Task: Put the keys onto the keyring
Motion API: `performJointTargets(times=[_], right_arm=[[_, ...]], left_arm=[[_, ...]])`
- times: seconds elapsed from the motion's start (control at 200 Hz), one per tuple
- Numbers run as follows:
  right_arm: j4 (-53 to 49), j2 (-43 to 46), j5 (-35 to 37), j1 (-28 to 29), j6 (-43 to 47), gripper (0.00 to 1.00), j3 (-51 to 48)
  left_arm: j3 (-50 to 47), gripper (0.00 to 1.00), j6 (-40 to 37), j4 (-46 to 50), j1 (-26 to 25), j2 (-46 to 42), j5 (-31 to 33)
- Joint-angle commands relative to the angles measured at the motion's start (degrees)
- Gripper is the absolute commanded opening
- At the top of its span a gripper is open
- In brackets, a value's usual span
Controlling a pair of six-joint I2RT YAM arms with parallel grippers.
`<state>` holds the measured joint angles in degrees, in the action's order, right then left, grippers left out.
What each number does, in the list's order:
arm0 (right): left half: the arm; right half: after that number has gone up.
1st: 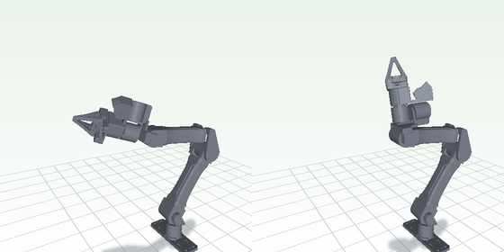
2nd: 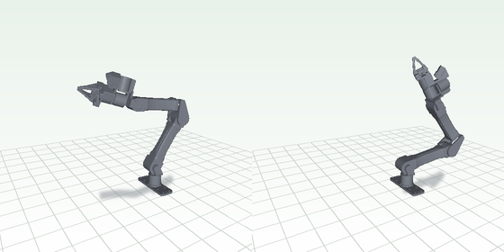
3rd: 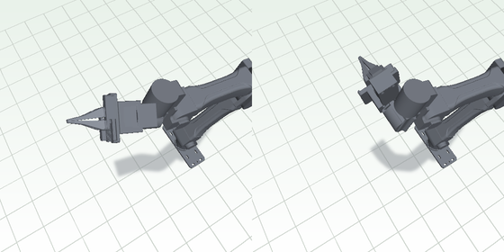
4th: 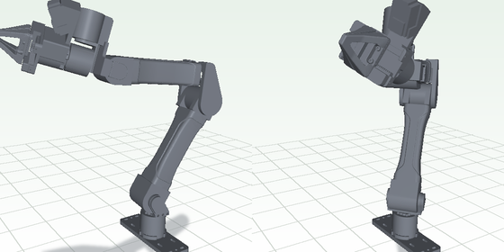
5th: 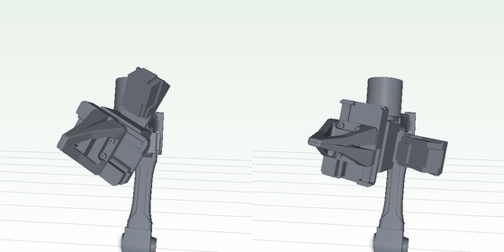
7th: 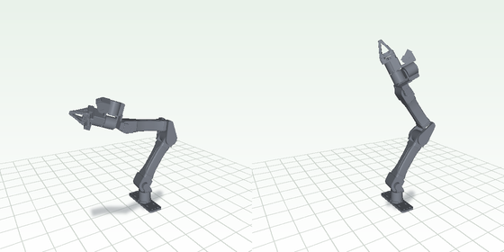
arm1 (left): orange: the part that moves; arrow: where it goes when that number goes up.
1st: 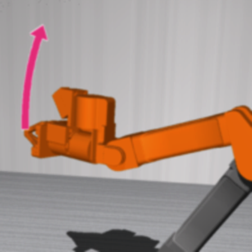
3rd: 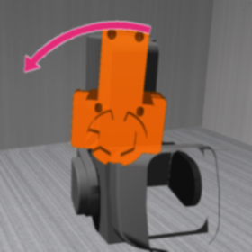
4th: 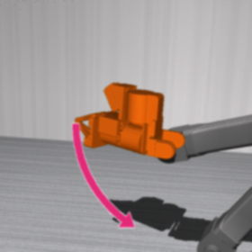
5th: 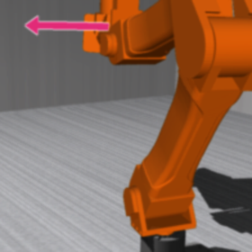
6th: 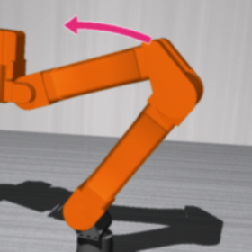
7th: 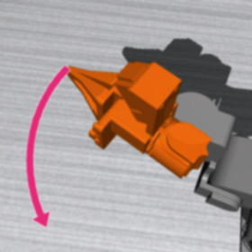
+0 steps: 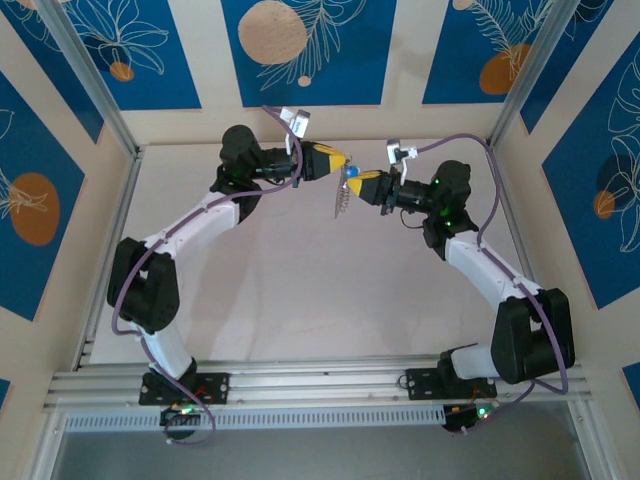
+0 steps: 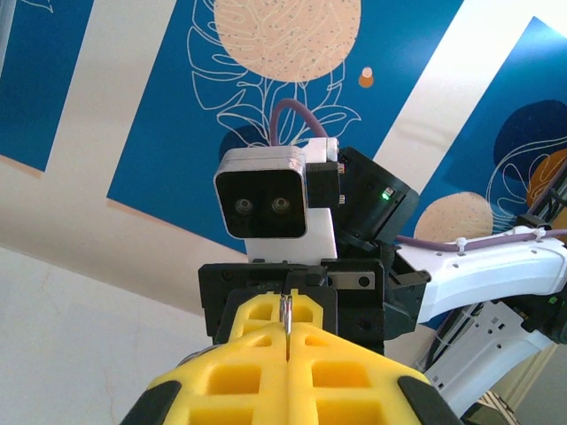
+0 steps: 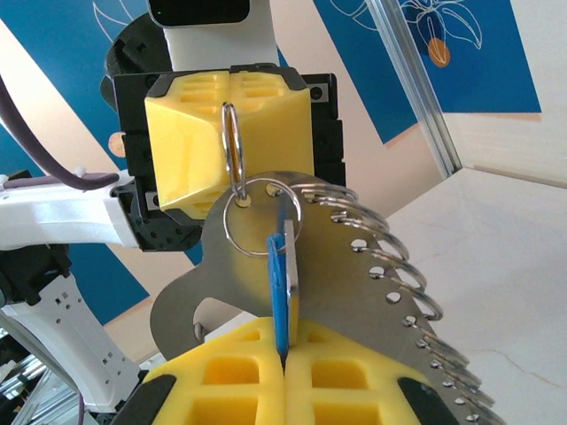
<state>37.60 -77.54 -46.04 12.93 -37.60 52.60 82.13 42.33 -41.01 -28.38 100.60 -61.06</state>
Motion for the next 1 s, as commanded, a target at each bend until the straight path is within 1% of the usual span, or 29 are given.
performJointTargets(times=[0.0,0.15,0.345,0.555,0.86,0.995], right_arm=[[-4.1,2.48,0.48,-0.58,2.13,0.0,0.96],[-10.73,4.48,1.63,-0.8,5.07,0.0,1.74],[-18.65,5.3,3.25,-1.05,8.73,0.0,4.46],[-24.66,4.51,3.59,-1.36,11.91,0.0,7.79],[-27.73,2.02,3.37,-1.64,13.25,0.0,11.67],[-28.69,1.03,2.74,-0.1,13.99,0.0,12.35]], left_arm=[[1.69,0.0,-2.71,-0.08,-0.42,-0.81,0.26],[1.79,0.0,-9.12,7.52,-0.34,-2.28,2.0],[2.47,0.0,-13.13,13.2,-0.43,-2.81,2.1],[2.53,0.0,-15.17,15.98,-0.53,-3.36,1.83],[2.54,0.0,-16.13,17.2,-0.62,-3.62,0.63],[2.69,0.0,-16.03,17.03,-0.66,-3.49,0.56]])
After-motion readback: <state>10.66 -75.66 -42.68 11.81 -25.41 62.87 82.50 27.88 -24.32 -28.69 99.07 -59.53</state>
